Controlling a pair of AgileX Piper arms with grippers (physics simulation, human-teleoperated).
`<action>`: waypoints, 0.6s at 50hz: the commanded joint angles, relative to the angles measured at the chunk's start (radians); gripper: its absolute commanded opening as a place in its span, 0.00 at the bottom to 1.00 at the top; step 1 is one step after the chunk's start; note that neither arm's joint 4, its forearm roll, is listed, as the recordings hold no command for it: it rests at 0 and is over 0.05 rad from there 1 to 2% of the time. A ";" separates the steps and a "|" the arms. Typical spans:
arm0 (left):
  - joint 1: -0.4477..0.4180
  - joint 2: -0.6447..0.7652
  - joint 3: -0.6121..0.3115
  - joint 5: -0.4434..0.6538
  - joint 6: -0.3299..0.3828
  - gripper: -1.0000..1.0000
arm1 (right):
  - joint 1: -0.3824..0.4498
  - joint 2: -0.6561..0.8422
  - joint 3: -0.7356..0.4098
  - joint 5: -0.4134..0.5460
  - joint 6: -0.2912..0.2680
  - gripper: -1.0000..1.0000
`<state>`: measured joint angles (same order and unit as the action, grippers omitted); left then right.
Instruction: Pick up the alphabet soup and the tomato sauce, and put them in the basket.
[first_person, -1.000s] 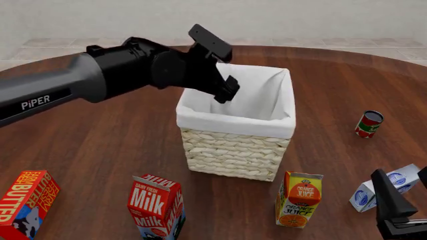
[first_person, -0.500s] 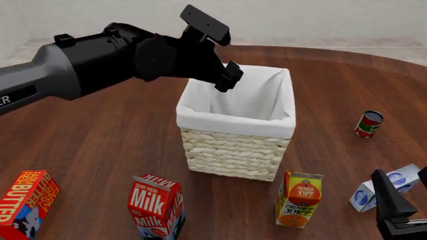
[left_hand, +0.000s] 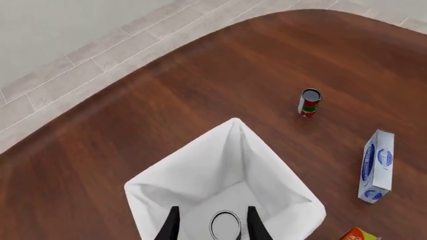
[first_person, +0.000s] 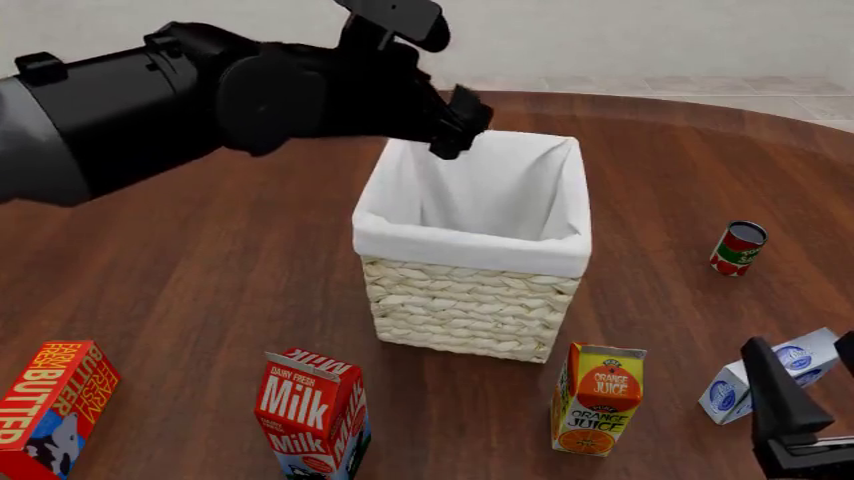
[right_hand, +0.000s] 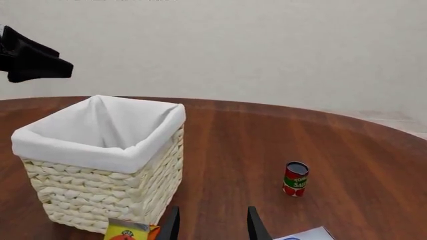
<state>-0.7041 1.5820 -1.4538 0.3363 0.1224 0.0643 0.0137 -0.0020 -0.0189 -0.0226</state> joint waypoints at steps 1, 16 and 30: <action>-0.005 -0.064 0.021 -0.041 -0.056 1.00 | -0.007 0.012 -0.005 -0.013 0.003 1.00; 0.015 -0.144 0.043 -0.089 -0.126 1.00 | -0.005 0.038 -0.058 -0.004 -0.017 1.00; 0.042 -0.214 0.077 -0.125 -0.179 1.00 | -0.002 0.035 -0.140 0.082 -0.044 1.00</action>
<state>-0.6806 1.4192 -1.3979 0.2381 -0.0140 0.0630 0.0514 -0.0776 -0.0030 -0.0461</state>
